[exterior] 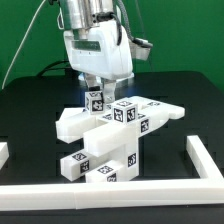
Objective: Assemble chair
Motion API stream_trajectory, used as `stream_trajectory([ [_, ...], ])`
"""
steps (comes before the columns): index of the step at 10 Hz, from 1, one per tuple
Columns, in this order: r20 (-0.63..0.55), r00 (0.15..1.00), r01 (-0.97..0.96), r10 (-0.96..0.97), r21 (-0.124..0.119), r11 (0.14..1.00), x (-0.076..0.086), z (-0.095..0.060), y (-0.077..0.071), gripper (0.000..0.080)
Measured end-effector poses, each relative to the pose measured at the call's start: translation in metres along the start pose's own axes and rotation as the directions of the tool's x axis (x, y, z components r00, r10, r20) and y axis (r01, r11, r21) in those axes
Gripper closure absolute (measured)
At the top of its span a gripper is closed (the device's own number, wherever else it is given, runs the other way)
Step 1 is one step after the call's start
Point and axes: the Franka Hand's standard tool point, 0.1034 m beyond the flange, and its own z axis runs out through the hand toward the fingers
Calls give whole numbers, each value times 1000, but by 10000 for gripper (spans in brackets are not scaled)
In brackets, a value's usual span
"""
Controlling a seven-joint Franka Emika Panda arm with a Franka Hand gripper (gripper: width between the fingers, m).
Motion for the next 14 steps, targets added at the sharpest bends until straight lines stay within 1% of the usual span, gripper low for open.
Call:
stream_trajectory([
  [1, 15, 970, 242, -242, -9, 970, 5, 0, 5, 167],
  [2, 36, 913, 407, -407, -9, 913, 12, -1, 8, 167],
  [3, 48, 850, 526, -525, -13, 850, 11, -1, 9, 155],
  [4, 51, 801, 598, -597, -13, 801, 11, -1, 9, 155],
  [6, 50, 745, 666, -665, -9, 746, 11, -1, 10, 151],
  [7, 52, 669, 743, -742, -5, 669, 11, -1, 10, 151],
  [8, 73, 410, 912, -909, -44, 408, 10, 4, 6, 151],
  [9, 89, 292, 956, -952, -54, 288, 7, 8, 2, 151],
  [10, 82, 366, 930, -927, -53, 363, 8, 8, 2, 202],
  [11, 81, 389, 921, -918, -55, 386, 8, 8, 3, 202],
  [12, 78, 446, 895, -891, -60, 443, 8, 8, 3, 381],
  [13, 74, 510, 860, -857, -65, 506, 8, 9, 3, 381],
  [14, 70, 559, 829, -827, -69, 555, 8, 9, 3, 520],
])
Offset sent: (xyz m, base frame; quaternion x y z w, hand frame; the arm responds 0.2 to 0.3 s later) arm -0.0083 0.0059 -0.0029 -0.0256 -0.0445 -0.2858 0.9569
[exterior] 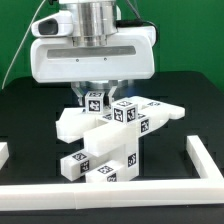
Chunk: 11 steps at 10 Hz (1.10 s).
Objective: Assemble chair
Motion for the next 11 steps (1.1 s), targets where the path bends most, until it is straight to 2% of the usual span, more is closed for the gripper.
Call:
stream_trajectory([
  [2, -1, 986, -165, 165, 0, 986, 0, 0, -1, 520],
  [3, -4, 949, -316, 316, 0, 949, 0, 0, -3, 520],
  [5, -7, 804, -594, 594, 9, 804, 1, 1, -4, 520],
  [6, 7, 699, -715, 715, 26, 698, 2, 1, -6, 520],
  [7, 22, 544, -839, 839, 38, 543, 2, 1, -9, 518],
  [8, 23, 539, -842, 842, 39, 537, 2, 1, -10, 518],
  [9, 25, 535, -844, 844, 40, 534, 2, 1, -10, 444],
  [10, 24, 556, -831, 831, 41, 555, 2, 1, -10, 444],
  [11, 19, 633, -774, 774, 42, 632, 3, 0, -8, 308],
])
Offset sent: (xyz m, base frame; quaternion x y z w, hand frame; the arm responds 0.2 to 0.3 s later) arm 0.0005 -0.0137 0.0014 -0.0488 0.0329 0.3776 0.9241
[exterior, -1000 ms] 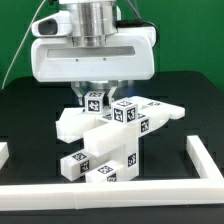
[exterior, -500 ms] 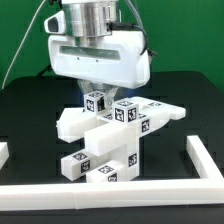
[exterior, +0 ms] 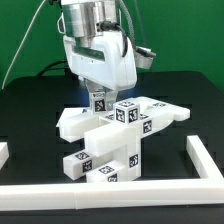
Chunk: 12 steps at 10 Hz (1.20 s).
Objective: Assemble chair
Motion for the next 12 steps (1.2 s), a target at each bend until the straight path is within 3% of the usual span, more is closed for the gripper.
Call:
stream_trajectory([
  [1, -1, 977, 215, -215, 1, 977, 6, -1, 3, 185],
  [4, 14, 728, 685, -685, -35, 727, 5, -2, 5, 152],
  [8, -1, 568, 823, -823, -33, 567, 8, -3, 3, 150],
  [9, -1, 588, 808, -809, -35, 588, 8, -2, 3, 150],
  [10, -1, 600, 799, -800, -34, 600, 8, -2, 3, 287],
  [11, -2, 626, 779, -780, -34, 626, 8, -2, 3, 483],
  [12, -5, 697, 716, -717, -33, 697, 8, -2, 3, 483],
])
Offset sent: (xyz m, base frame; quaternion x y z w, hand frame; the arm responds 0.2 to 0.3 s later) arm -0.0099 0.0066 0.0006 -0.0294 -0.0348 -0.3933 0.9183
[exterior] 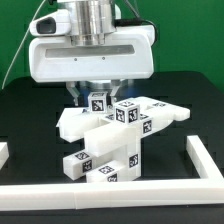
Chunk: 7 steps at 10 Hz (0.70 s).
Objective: Assemble chair
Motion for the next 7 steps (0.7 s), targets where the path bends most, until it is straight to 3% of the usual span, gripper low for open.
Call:
stream_trajectory([
  [1, 0, 999, -52, 52, 0, 999, 0, 0, 0, 518],
  [4, 0, 964, -265, 265, 0, 964, 0, 0, 0, 518],
  [7, 16, 728, -685, 685, 22, 728, 1, 0, -2, 518],
])
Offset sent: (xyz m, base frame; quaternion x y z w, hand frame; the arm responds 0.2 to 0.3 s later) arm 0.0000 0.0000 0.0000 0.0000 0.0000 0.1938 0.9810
